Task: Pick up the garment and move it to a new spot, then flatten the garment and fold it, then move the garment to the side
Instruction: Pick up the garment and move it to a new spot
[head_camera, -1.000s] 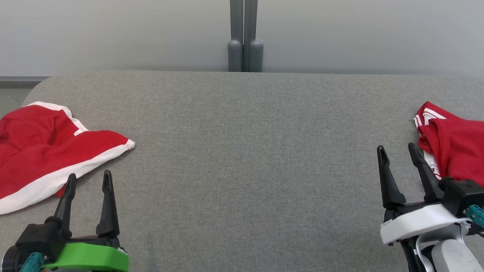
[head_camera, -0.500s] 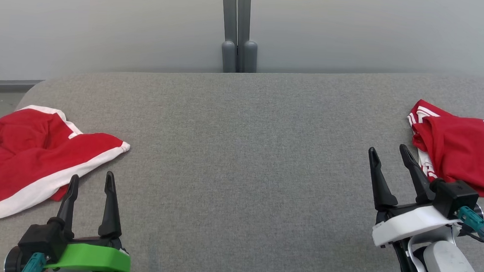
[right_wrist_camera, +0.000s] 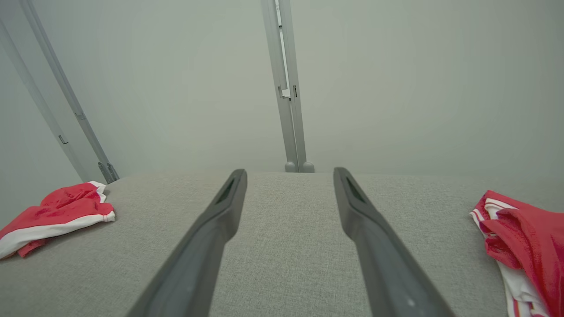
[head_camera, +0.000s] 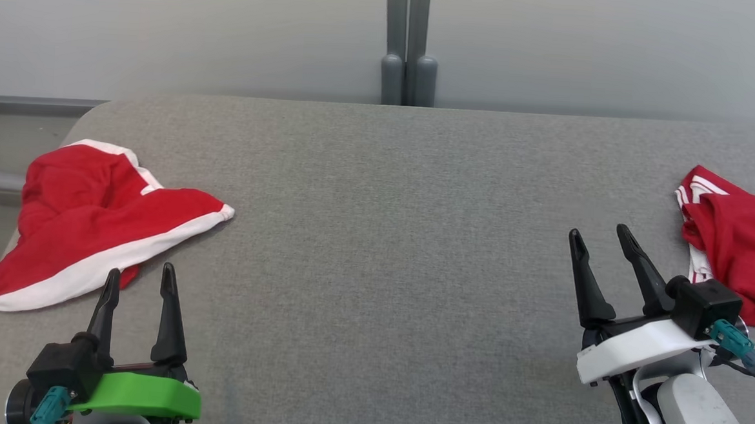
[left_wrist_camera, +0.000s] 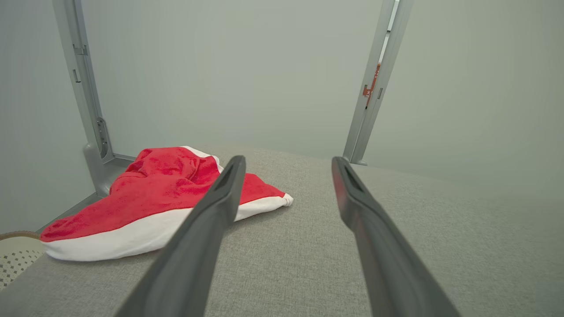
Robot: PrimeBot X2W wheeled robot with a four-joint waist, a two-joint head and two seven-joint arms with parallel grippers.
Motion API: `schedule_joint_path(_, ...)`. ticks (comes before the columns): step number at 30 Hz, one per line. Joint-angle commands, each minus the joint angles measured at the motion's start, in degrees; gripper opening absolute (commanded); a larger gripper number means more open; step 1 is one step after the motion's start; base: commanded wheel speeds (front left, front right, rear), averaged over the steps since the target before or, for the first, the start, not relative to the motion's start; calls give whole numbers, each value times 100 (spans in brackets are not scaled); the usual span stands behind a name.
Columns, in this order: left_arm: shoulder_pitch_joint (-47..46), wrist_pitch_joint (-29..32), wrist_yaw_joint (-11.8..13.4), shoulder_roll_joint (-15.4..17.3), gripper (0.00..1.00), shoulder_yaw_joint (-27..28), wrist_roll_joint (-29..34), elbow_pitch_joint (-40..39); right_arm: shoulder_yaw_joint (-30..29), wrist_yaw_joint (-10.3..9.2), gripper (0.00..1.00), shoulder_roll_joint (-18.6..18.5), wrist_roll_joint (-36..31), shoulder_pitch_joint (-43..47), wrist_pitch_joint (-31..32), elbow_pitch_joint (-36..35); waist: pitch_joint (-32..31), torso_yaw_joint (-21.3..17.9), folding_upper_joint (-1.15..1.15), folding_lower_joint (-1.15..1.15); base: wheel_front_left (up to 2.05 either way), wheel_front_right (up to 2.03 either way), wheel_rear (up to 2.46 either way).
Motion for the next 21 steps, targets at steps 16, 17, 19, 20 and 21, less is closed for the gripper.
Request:
schedule_joint_path(16,-43,-14,74,49,100,143,24,218,87,1,100,57,-4,-24,-15,59,183,1499,0,0,0,0,0)
schedule_joint_path(17,-42,-15,73,50,100,146,18,222,103,1,100,56,-4,-31,-14,68,178,1527,0,0,0,0,0)
schedule_joint_path(19,-33,-14,74,52,100,145,13,232,137,1,100,57,2,-44,-15,90,164,1575,0,0,0,0,0)
schedule_joint_path(20,-22,-14,75,52,100,140,12,236,157,0,100,53,7,-51,-14,100,158,1590,0,0,0,0,0)
schedule_joint_path(21,-16,-15,77,52,100,137,13,241,169,1,100,51,14,-55,-14,106,153,1601,0,0,0,0,0)
